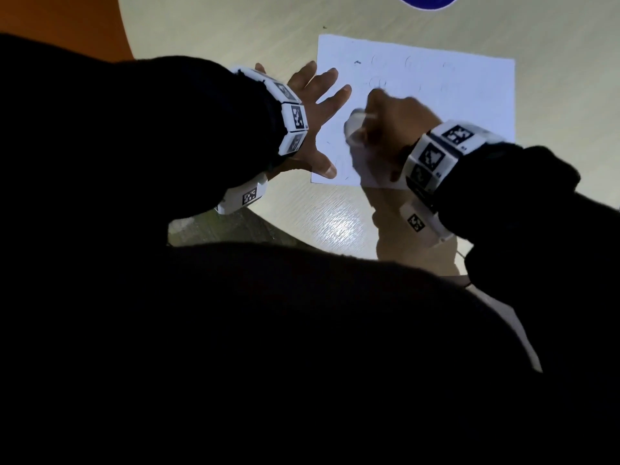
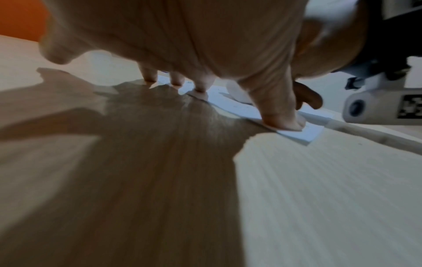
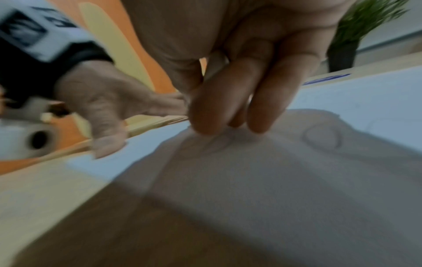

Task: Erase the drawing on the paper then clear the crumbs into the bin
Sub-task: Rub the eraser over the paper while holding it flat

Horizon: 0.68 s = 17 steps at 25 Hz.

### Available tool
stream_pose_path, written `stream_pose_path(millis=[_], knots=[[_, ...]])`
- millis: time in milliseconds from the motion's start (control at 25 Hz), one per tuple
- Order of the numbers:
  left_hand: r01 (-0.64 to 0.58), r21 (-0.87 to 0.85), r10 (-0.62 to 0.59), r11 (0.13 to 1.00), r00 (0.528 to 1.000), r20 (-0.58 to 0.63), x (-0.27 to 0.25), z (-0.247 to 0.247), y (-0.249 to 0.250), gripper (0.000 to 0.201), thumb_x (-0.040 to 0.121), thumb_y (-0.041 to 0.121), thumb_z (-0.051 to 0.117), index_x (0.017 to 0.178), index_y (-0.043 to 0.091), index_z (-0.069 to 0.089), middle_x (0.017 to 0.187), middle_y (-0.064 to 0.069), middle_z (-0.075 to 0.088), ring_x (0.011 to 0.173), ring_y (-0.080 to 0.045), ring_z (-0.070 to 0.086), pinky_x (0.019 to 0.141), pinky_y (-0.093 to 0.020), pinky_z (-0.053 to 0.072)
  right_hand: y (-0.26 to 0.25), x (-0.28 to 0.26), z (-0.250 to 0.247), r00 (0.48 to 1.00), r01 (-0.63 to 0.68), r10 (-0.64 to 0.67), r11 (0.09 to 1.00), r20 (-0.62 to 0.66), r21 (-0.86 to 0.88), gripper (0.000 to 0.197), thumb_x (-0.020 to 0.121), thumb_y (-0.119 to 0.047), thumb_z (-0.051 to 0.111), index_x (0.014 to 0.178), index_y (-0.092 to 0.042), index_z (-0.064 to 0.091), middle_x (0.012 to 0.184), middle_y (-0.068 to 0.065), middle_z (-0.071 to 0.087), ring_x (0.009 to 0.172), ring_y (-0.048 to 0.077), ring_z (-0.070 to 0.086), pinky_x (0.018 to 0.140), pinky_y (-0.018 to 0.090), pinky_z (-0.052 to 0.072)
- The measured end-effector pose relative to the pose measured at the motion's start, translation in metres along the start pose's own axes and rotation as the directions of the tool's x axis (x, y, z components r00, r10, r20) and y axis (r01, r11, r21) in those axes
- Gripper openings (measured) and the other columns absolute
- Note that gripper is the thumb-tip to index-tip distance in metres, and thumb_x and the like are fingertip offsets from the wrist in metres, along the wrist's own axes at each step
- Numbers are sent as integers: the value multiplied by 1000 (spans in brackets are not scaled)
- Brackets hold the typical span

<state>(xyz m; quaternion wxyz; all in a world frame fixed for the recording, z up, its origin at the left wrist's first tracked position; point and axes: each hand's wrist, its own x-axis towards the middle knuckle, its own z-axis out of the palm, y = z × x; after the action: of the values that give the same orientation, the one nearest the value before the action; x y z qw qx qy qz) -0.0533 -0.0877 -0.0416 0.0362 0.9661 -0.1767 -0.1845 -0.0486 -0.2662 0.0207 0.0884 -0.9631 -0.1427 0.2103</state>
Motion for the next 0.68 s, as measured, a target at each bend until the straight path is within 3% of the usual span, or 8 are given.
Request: stream_pose_path(millis=[80, 240, 360, 520, 680], knots=[[8, -4, -8, 1000, 1000, 5, 1, 0, 0, 122, 59, 90, 46, 151, 34, -10, 160, 4, -13, 147, -21, -14, 102, -74, 0, 3, 3, -4, 999, -34, 35, 998, -26, 45, 25, 86, -30, 57, 100, -14, 43, 73, -3, 46, 77, 26, 51, 66, 33, 35], [5, -3, -5, 1000, 1000, 11, 2, -1, -1, 122, 59, 89, 46, 151, 33, -11, 160, 4, -14, 147, -21, -15, 103, -73, 1, -1, -8, 4, 999, 40, -40, 999, 29, 1, 33, 92, -26, 54, 116, -6, 46, 91, 6, 52, 84, 26, 51, 69, 30, 33], [14, -12, -14, 1000, 1000, 14, 1, -1, 1, 122, 58, 90, 44, 151, 33, -10, 160, 3, -14, 147, -22, -14, 104, -72, 0, 1, 0, -5, 999, -35, 38, 995, -31, 93, 27, 90, -25, 53, 110, -8, 48, 90, 7, 54, 87, 27, 55, 67, 29, 32], [-4, -5, 4, 1000, 1000, 8, 2, 0, -2, 123, 58, 88, 47, 152, 32, -10, 161, 3, -13, 147, -23, -14, 103, -73, 3, -5, -5, 2, 999, 27, -28, 1000, 27, 11, 32, 92, -26, 51, 116, -5, 46, 92, 7, 52, 85, 25, 50, 70, 31, 32], [-2, -24, 2, 1000, 1000, 15, 2, -1, -1, 124, 58, 88, 50, 152, 32, -9, 161, 2, -13, 147, -24, -14, 107, -68, 1, -3, 5, -8, 997, -66, 70, 993, -31, 102, 33, 89, -27, 55, 114, -6, 48, 98, 11, 57, 85, 27, 53, 68, 30, 31]])
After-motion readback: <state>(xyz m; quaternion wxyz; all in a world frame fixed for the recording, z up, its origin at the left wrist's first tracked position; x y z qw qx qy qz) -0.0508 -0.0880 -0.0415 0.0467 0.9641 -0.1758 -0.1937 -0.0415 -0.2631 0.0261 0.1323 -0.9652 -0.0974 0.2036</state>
